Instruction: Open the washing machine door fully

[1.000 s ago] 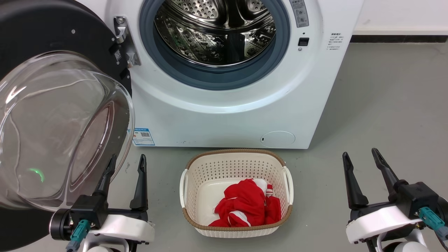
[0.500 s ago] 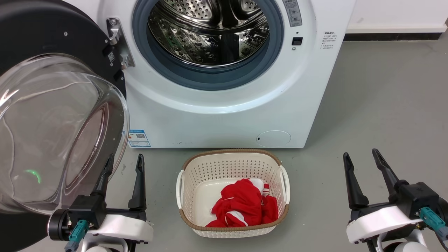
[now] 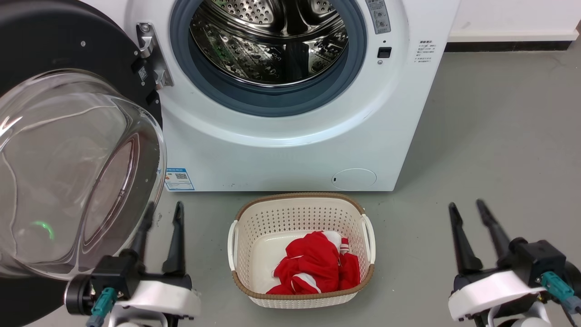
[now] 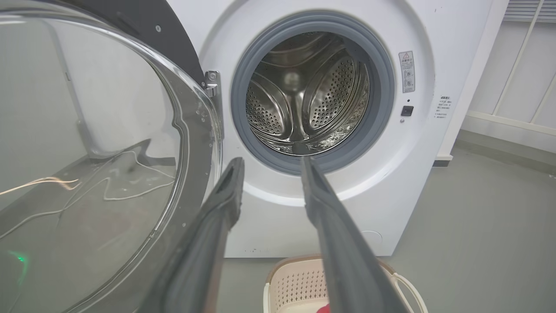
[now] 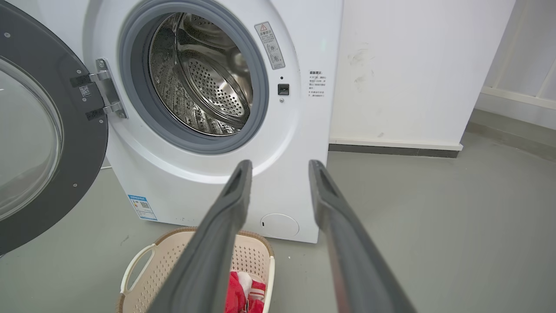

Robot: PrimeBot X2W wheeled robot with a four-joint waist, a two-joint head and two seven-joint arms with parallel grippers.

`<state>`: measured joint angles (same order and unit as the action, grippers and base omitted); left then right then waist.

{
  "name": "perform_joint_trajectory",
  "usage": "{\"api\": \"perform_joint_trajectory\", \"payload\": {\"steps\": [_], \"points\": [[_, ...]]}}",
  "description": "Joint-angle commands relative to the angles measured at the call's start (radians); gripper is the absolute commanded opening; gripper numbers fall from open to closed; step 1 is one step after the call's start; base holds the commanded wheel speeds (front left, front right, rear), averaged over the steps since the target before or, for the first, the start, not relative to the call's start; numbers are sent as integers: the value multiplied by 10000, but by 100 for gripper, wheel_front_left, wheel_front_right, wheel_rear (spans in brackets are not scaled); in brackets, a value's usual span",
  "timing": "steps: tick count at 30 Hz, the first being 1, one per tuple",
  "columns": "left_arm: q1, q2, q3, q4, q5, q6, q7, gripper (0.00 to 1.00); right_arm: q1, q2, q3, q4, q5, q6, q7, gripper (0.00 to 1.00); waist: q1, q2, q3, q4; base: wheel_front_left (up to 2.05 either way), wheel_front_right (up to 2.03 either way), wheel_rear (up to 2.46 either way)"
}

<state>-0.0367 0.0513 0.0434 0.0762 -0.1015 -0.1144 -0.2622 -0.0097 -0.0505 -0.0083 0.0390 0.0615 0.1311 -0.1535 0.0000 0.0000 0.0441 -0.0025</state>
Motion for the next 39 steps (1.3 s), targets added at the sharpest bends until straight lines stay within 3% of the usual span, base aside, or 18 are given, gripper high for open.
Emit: {"api": "perform_joint_trajectory", "payload": {"steps": [1,20,39], "points": [[27,-6,3,64,-8,0,17,0,26,0,6,49,14,0,-1,0,0,0,0,0,0,0,0],[-182,-6,190,491,-3653,-43,949,0,-217,-183,-10,524,3975,-1,454,0,0,0,-61,4,0,0,0],[-340,-4,320,786,-6646,-84,1675,0,-434,-275,-104,908,7136,-2,888,0,0,0,-123,7,0,0,0]]}}
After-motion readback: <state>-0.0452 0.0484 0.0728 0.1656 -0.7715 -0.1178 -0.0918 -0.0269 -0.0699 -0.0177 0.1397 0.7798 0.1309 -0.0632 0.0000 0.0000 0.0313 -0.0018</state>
